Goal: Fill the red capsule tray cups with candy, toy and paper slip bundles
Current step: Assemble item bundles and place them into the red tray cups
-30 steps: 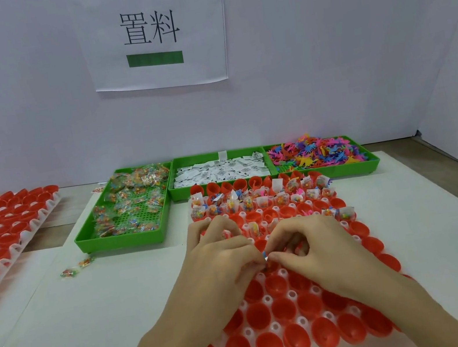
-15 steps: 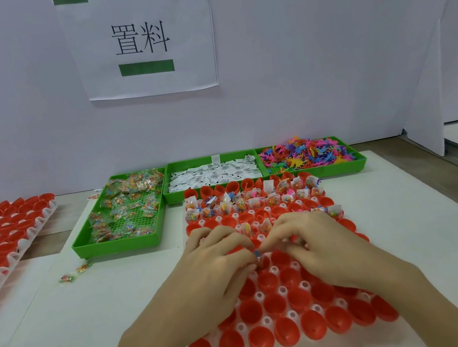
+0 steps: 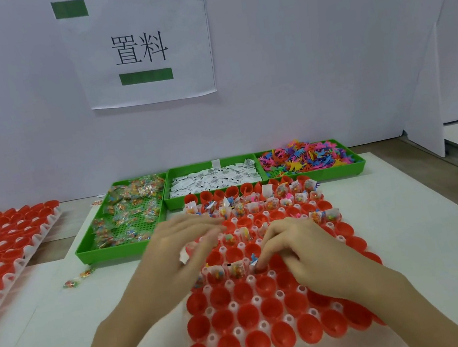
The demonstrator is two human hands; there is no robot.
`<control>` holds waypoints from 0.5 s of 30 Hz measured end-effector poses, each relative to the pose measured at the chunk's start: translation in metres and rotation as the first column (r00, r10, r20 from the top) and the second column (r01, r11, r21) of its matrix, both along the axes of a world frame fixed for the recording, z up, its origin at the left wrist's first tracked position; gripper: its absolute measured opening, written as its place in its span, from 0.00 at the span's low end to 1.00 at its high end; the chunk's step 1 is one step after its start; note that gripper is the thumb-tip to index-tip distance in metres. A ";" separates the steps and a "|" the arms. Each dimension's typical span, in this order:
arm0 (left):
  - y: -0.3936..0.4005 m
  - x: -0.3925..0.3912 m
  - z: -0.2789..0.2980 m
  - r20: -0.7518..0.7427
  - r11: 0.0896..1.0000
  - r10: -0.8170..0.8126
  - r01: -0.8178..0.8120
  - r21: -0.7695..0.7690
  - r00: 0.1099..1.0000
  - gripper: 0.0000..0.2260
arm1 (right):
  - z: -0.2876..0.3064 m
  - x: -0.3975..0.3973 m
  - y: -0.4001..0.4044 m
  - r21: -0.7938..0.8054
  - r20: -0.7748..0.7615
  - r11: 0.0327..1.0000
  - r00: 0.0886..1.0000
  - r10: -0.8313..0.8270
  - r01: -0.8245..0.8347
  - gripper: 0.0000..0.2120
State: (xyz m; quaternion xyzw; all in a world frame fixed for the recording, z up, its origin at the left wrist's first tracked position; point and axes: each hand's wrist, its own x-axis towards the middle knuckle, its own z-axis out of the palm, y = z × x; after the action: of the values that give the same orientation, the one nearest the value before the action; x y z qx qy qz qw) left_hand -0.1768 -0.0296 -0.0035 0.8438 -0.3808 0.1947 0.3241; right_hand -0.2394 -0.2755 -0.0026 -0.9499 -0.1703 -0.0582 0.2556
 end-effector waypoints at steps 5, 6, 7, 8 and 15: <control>0.043 0.030 -0.008 -0.004 0.896 0.443 -0.443 0.046 0.896 0.19 | 0.004 0.002 -0.009 0.172 0.075 0.985 0.996 -0.040 0.026 0.25; 0.053 0.036 -0.011 -0.066 0.867 0.494 -0.485 0.115 0.867 0.20 | 0.004 0.003 -0.012 0.197 0.086 0.979 0.994 -0.061 0.043 0.24; 0.062 0.040 -0.015 -0.120 0.844 0.528 -0.503 0.184 0.841 0.21 | 0.004 0.005 -0.014 0.213 0.091 0.975 0.993 -0.079 0.058 0.24; 0.068 0.044 -0.019 -0.136 0.828 0.543 -0.501 0.253 0.829 0.19 | 0.004 0.006 -0.016 0.224 0.096 0.972 0.991 -0.093 0.069 0.25; 0.081 0.054 -0.026 -0.047 0.866 0.458 -0.433 0.251 0.888 0.07 | 0.002 0.006 -0.018 0.254 0.124 0.963 0.985 -0.121 0.086 0.23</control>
State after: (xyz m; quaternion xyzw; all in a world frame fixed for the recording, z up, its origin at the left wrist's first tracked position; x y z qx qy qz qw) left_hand -0.1227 0.0514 -0.0296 0.9501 -0.1782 0.1734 0.1885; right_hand -0.2330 -0.2938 -0.0006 -0.9118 -0.1291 -0.1581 0.3564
